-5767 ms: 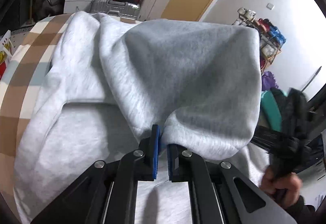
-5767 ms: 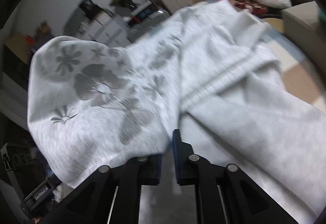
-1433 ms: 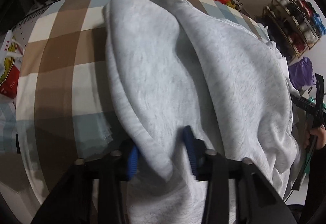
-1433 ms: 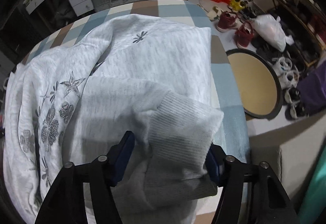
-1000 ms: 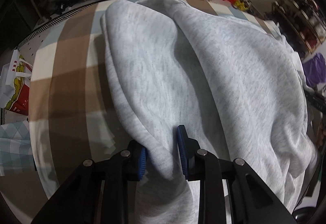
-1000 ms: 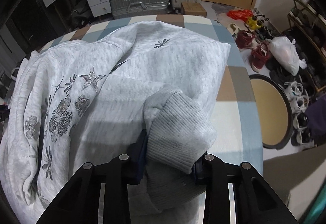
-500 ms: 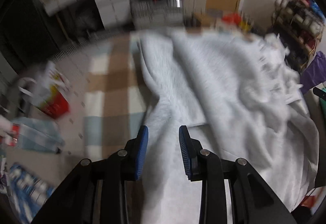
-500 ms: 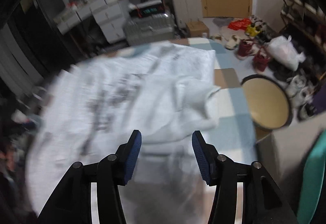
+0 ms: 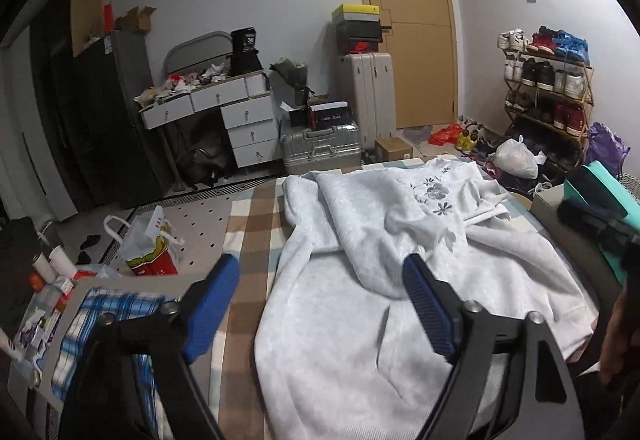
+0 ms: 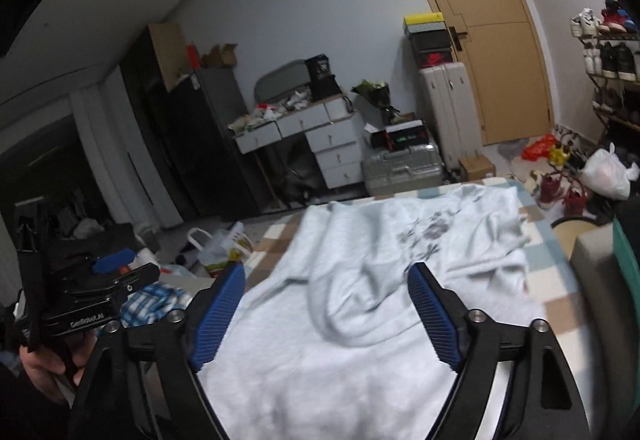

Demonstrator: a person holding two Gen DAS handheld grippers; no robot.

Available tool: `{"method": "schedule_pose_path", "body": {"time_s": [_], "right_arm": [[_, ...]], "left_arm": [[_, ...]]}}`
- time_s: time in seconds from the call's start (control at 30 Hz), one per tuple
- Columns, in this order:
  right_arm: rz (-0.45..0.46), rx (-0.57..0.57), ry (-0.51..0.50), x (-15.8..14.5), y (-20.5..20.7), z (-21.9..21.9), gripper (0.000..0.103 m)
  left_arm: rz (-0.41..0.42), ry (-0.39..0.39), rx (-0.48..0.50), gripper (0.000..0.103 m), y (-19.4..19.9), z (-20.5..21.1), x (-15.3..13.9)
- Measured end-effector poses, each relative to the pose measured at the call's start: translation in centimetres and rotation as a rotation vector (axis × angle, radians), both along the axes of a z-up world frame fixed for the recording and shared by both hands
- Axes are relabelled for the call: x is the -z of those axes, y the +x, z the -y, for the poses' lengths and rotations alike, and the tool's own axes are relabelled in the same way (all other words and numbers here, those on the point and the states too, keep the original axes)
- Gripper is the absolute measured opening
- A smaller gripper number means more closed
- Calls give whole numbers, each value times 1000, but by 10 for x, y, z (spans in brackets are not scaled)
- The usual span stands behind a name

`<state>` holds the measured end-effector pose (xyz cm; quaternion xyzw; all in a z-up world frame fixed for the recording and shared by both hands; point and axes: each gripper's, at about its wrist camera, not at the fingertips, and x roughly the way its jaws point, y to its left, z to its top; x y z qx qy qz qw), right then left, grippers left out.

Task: Fold large clothes
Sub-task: 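Grasp the ribbed hoodie hem with the left gripper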

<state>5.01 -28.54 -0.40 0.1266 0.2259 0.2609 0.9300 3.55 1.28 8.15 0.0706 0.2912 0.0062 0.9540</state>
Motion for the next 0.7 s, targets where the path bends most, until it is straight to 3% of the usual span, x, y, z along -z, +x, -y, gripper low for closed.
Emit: {"method": "schedule_pose_path", "body": {"time_s": [0.17,0.23,0.27,0.3,0.43,0.6,0.7], "right_arm": [[26,20,-42,40,-22,1,93],[-5,13,-24,61,-25,4,93],[-71,-2,-8,70,-20,5,93],[-110,-11,-8,72,-17,5,93],[-72,12,6,71,-18,11,93],[-74,8,33,72,-24,13,93],[-45,-1,41,68,-32,12,94]], "left_arm": [[-14,-20,-44,83,-14,-7,16],[-47,-44,-55,83,-14,-15,30],[-62,-53,-58,83,-14,-18,37],[-85,-55,-72,83,-12,-24,45],[-151,-90,-132,83,-13,-47,73],[-313,-223,-177,83,-5,-73,113],[-369,-270,-190,83,3,-76,128]]}}
